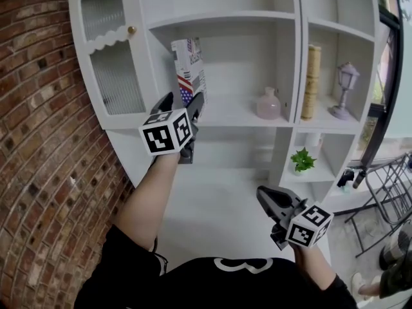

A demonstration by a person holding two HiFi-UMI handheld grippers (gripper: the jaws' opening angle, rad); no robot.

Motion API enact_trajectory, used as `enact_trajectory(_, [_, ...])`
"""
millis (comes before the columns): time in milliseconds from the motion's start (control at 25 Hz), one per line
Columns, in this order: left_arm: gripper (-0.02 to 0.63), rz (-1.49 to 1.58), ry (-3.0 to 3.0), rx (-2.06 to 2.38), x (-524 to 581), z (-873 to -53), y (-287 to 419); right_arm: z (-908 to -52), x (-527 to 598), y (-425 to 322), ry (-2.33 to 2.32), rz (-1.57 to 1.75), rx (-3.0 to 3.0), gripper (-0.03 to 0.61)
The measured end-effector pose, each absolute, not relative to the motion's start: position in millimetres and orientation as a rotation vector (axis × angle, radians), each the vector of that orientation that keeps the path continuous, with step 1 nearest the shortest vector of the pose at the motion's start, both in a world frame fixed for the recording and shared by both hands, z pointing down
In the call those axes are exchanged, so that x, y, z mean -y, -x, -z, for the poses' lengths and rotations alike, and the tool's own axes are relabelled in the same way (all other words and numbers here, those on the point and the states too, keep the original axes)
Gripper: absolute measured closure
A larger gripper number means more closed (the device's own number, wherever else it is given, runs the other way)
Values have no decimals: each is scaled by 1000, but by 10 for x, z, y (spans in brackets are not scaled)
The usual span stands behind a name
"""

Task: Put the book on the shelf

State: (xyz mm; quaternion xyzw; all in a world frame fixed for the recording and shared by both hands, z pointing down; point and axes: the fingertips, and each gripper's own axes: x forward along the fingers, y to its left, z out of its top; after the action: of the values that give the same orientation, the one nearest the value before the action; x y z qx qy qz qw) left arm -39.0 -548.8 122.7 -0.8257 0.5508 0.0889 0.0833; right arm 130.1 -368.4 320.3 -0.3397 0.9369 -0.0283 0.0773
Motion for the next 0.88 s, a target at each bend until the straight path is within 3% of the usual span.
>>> enact_trajectory(240, [264, -256, 2608, -1473, 4878, -1548, 330, -3190, 3574, -1188, 984, 90, -2819, 572])
enact_trajectory(400, [318, -239, 2738, -1331, 4455, -1921, 190, -3310, 3529, -1112, 996, 107, -2858, 578])
enact_trajectory(760, [490, -238, 3001, -1099, 3780, -2716, -4, -3529, 3442, -1025, 996, 190, -2870, 580])
enact_trajectory(880, [597, -292, 3114, -967, 3556, -2895, -73, -3583, 3399, -987, 1010, 183, -2886, 581])
